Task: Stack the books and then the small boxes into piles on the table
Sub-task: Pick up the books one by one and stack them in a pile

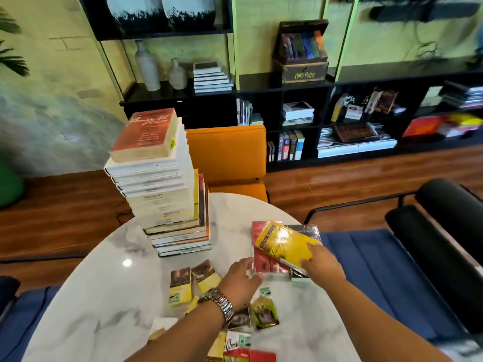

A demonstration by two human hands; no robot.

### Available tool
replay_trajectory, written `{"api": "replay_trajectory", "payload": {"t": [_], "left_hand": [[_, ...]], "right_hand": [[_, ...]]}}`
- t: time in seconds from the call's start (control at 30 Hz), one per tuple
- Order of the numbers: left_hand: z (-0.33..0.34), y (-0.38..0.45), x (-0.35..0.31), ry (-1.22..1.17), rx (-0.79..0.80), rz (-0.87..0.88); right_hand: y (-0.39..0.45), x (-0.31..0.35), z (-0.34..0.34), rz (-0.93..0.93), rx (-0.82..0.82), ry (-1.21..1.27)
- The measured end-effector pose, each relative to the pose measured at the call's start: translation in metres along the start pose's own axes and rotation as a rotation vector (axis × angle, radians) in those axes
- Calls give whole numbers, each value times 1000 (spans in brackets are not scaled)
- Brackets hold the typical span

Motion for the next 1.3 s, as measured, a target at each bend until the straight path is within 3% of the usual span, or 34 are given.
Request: {"api": "replay_trajectory", "payload": {"t": [0.13,0.27,0.4,0.57,0.67,0.77,1.0,1.1,1.3], "left_hand": [[27,3,-1,19,71,-68],[41,8,-4,-51,97,-139],[55,22,-9,-170,158,-202],[81,48,-1,-372,160,-321],[83,48,-10,-397,181,-331],[80,42,-13,-416,117,-337],[61,23,-4,-813,24,-382],[45,14,-1,-859,8,-354],[-10,-13,0,-778,-125,-175]], "right_hand": [[-15,-23,15,-124,39,-369],[-36,-20,29,-177,-69,-392],[-37,-14,27,-175,-199,-223],[-29,-18,25,-78,-40,-62],[-38,-20,27,-55,-50,38],[-44,-20,29,32,-21,314],[-53,-12,28,314,84,996],[-60,4,25,312,143,1162],[-84,52,1,88,163,1331]]}}
Point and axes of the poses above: each hand's wrist, its own y-axis towards the middle knuckle, its own z-axis out of the palm, x = y × z, the point moved 2 cm from there along y, towards the middle knuckle, and after that the axes turned 5 degrees about y, right-handed, at the moved point
